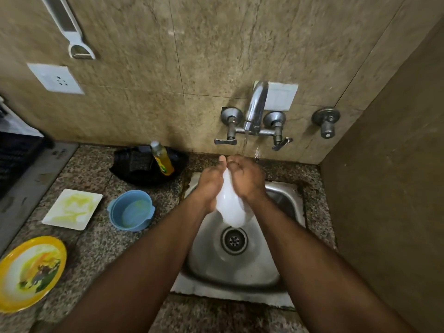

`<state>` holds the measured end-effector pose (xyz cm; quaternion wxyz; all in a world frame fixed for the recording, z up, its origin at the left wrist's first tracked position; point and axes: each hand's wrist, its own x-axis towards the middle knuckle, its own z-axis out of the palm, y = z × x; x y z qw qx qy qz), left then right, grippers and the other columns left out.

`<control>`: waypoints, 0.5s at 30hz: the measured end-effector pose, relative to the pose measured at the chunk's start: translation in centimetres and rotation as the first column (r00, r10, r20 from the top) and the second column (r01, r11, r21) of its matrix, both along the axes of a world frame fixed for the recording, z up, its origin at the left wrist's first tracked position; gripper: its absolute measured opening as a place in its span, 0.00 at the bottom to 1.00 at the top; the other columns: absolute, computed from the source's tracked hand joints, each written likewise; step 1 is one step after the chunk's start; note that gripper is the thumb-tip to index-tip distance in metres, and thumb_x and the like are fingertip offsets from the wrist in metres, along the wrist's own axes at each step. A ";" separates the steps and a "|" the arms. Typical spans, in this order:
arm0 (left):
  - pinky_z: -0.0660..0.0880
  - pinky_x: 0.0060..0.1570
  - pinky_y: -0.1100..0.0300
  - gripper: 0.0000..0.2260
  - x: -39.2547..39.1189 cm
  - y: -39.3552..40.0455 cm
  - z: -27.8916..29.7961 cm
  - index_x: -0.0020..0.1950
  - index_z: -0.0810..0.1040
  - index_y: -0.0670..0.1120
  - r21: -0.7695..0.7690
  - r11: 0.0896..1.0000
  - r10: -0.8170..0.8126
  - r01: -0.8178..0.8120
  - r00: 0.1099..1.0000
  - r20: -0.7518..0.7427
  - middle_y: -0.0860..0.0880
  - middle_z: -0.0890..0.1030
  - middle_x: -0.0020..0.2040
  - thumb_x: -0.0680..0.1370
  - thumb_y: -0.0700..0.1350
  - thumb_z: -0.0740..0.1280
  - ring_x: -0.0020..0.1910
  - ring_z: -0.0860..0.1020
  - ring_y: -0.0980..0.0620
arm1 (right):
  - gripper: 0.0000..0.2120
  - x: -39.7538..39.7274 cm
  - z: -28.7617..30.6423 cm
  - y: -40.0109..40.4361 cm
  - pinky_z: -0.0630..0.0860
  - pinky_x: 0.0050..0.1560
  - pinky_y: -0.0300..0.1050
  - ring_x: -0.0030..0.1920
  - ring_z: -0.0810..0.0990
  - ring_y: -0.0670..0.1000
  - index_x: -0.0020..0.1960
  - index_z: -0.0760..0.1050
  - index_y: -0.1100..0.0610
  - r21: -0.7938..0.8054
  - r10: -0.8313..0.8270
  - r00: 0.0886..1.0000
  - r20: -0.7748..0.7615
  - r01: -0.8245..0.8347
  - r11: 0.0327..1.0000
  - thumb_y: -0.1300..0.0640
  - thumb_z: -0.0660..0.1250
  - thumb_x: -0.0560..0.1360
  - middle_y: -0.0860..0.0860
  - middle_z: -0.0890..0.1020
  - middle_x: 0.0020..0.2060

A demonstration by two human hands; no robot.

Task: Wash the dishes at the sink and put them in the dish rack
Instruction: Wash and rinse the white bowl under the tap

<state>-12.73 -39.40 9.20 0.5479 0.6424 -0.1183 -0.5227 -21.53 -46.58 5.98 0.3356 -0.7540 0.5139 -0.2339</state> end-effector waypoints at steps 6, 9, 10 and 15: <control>0.81 0.59 0.48 0.19 1.5 -2.4 0.5 0.52 0.83 0.44 0.061 0.998 -0.024 0.014 0.985 0.168 0.43 0.86 0.50 0.85 0.57 0.61 0.50 0.85 0.44 | 0.25 -0.4 -1.1 1.8 0.73 0.65 0.54 0.61 0.78 0.58 0.68 0.76 0.59 -0.245 0.240 0.968 0.074 -0.215 0.945 0.49 0.51 0.80 0.57 0.80 0.61; 0.81 0.53 0.54 0.22 1.1 -1.9 -0.5 0.48 0.84 0.44 0.036 0.999 0.017 -0.028 0.959 0.283 0.45 0.86 0.46 0.85 0.58 0.60 0.49 0.85 0.46 | 0.24 0.0 -1.3 2.3 0.72 0.67 0.52 0.63 0.77 0.57 0.69 0.76 0.59 -0.277 0.235 0.964 0.123 -0.194 0.941 0.51 0.51 0.80 0.57 0.79 0.64; 0.81 0.50 0.54 0.23 1.0 -1.7 -0.8 0.47 0.84 0.44 0.039 0.998 0.024 -0.040 0.941 0.337 0.45 0.86 0.44 0.85 0.60 0.59 0.47 0.85 0.46 | 0.24 0.1 -1.4 2.2 0.72 0.67 0.51 0.63 0.77 0.55 0.69 0.76 0.57 -0.247 0.220 0.965 0.142 -0.180 0.952 0.51 0.51 0.80 0.55 0.80 0.64; 0.71 0.34 0.57 0.28 0.4 -1.1 -1.4 0.32 0.76 0.44 0.017 0.996 0.060 -0.083 0.836 0.546 0.42 0.82 0.34 0.83 0.64 0.61 0.33 0.79 0.45 | 0.23 1.4 -0.6 0.1 0.71 0.62 0.44 0.63 0.79 0.57 0.62 0.81 0.56 0.161 0.042 0.992 0.117 -0.061 0.985 0.48 0.51 0.81 0.56 0.82 0.64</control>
